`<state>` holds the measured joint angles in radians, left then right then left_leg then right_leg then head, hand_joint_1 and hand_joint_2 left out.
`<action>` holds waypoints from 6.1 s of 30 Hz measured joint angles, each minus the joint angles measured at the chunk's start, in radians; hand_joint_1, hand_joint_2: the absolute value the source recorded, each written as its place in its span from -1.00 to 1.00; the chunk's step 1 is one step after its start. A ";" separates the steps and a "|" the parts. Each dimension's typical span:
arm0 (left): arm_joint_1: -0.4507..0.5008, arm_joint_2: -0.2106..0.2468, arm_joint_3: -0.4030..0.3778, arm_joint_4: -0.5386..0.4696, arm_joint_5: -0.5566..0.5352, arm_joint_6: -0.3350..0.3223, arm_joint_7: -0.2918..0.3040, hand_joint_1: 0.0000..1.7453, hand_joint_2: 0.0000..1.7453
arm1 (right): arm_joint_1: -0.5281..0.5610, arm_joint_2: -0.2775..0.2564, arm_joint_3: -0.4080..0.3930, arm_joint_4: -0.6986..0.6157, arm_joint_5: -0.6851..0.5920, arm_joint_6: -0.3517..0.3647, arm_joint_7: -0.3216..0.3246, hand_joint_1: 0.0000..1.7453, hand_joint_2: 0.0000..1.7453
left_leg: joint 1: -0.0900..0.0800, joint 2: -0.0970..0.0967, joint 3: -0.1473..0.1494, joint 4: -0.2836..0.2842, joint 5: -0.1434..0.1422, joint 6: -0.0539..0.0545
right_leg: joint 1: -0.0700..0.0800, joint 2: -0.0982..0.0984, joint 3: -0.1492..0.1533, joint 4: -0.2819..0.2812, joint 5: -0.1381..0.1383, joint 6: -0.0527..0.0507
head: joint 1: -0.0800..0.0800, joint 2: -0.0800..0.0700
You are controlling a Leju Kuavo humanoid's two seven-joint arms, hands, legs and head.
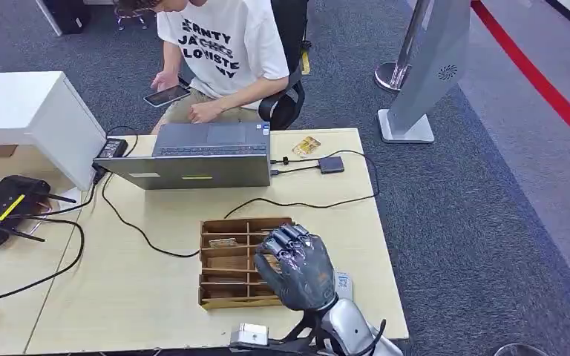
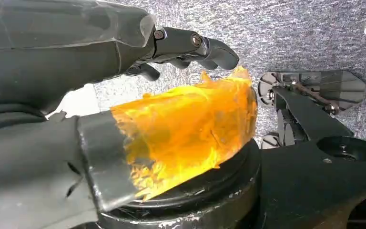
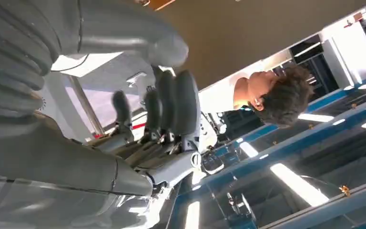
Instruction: Pass the card to the sensor for recognition and then transmit it.
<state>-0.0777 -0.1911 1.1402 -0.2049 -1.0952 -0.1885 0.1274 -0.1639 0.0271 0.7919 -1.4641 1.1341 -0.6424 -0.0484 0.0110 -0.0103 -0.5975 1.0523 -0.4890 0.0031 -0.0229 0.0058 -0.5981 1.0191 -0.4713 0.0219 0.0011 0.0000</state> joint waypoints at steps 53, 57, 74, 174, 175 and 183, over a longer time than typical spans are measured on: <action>-0.001 0.002 0.000 0.000 -0.023 -0.012 -0.001 -1.00 -1.00 | -0.113 0.000 -0.008 0.182 0.010 0.084 0.064 -0.04 1.00 | 0.000 0.000 0.000 0.000 0.000 0.000 | 0.000 0.000 0.000 0.000 0.000 0.000 | 0.000 0.000; -0.001 0.002 0.000 0.000 -0.024 -0.012 -0.001 -1.00 -1.00 | -0.123 0.000 -0.006 0.197 0.005 0.101 0.071 -0.06 1.00 | 0.000 0.000 0.000 0.000 0.000 0.000 | 0.000 0.000 0.000 0.000 0.000 0.000 | 0.000 0.000; -0.001 0.002 0.000 0.000 -0.026 -0.018 -0.001 -1.00 -1.00 | -0.155 0.000 0.000 0.237 -0.013 0.137 0.087 -0.06 1.00 | 0.000 0.000 0.000 0.000 0.000 0.000 | 0.000 0.000 0.000 0.000 0.000 0.000 | 0.000 0.000; -0.001 0.004 0.000 0.000 -0.020 0.002 -0.003 -1.00 -1.00 | 0.038 0.107 -0.215 -0.081 0.313 -0.006 -0.047 1.00 1.00 | 0.000 0.000 0.000 0.000 0.000 0.000 | 0.000 0.000 0.000 0.000 0.000 0.000 | 0.000 0.000; -0.001 0.004 0.000 0.000 -0.020 0.001 -0.003 -1.00 -1.00 | 0.042 0.110 -0.220 -0.090 0.313 -0.006 -0.052 1.00 1.00 | 0.000 0.000 0.000 0.000 0.000 0.000 | 0.000 0.000 0.000 0.000 0.000 0.000 | 0.000 0.000; -0.001 0.004 0.000 0.000 -0.021 0.002 -0.005 -1.00 -1.00 | 0.062 0.132 -0.249 -0.144 0.290 -0.006 -0.101 1.00 1.00 | 0.000 0.000 0.000 0.000 0.000 0.000 | 0.000 0.000 0.000 0.000 0.000 0.000 | 0.000 0.000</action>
<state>-0.0783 -0.1869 1.1399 -0.2049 -1.1158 -0.1869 0.1221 -0.1017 0.1587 0.5426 -1.6079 1.4237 -0.6481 -0.1491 0.0110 -0.0102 -0.5971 1.0524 -0.4890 0.0031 -0.0228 0.0060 -0.5982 1.0192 -0.4714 0.0219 0.0011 0.0000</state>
